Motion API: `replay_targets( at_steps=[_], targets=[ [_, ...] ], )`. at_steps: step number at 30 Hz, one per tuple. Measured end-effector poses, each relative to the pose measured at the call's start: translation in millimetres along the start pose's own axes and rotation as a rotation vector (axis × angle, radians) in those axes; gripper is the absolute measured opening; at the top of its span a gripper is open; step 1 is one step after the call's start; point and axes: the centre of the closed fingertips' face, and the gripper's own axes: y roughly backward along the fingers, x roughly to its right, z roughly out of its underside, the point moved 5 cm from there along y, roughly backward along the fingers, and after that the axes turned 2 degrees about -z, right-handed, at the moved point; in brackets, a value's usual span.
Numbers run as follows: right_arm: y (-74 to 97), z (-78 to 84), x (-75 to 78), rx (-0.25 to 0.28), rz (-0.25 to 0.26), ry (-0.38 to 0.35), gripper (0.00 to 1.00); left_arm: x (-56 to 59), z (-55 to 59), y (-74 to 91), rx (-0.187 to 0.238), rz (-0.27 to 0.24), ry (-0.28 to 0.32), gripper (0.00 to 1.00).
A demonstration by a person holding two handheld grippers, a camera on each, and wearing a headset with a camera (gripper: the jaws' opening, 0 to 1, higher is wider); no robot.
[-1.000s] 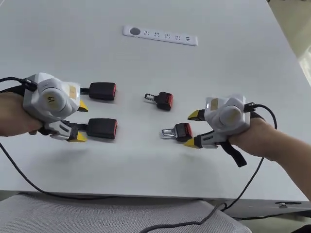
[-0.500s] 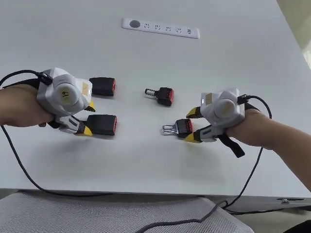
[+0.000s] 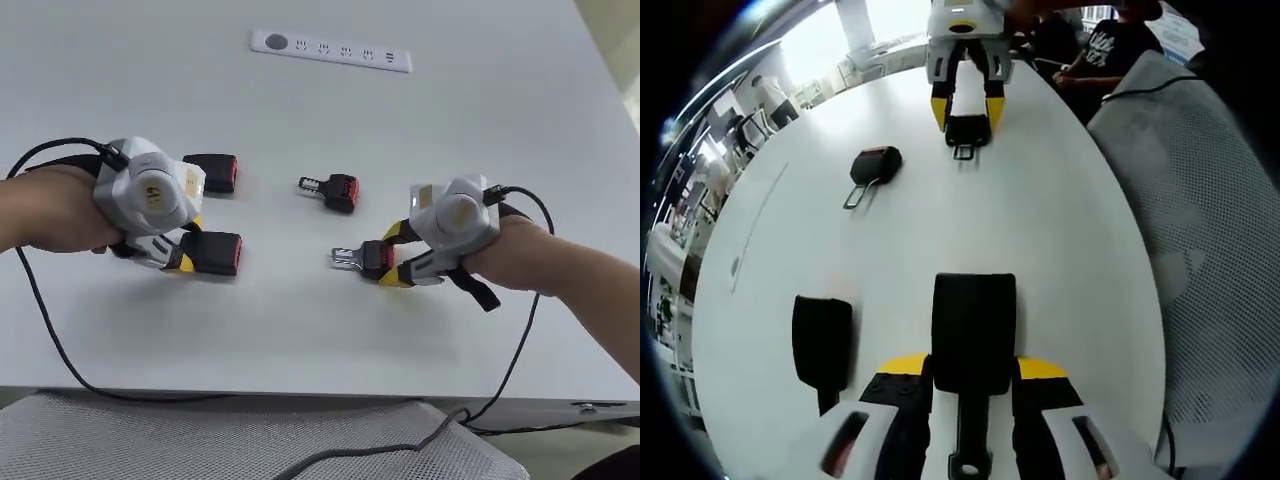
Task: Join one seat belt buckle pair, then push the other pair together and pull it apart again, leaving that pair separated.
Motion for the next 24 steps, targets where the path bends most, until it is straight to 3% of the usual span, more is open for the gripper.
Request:
replay_targets(
  at_steps=[13,24],
  targets=[
    [-0.9,-4.2,-1.5,0.003,-0.015,0.012,0.34,-3.1,5.0,-5.8,-0.029,0.006,-0.019,0.3],
    [-7.9,-18.0,-7.5,0.017,-0.008,0.011,0.34,-0.6,6.4,-3.7,-0.009,0.007,-0.031,0.3]
  ],
)
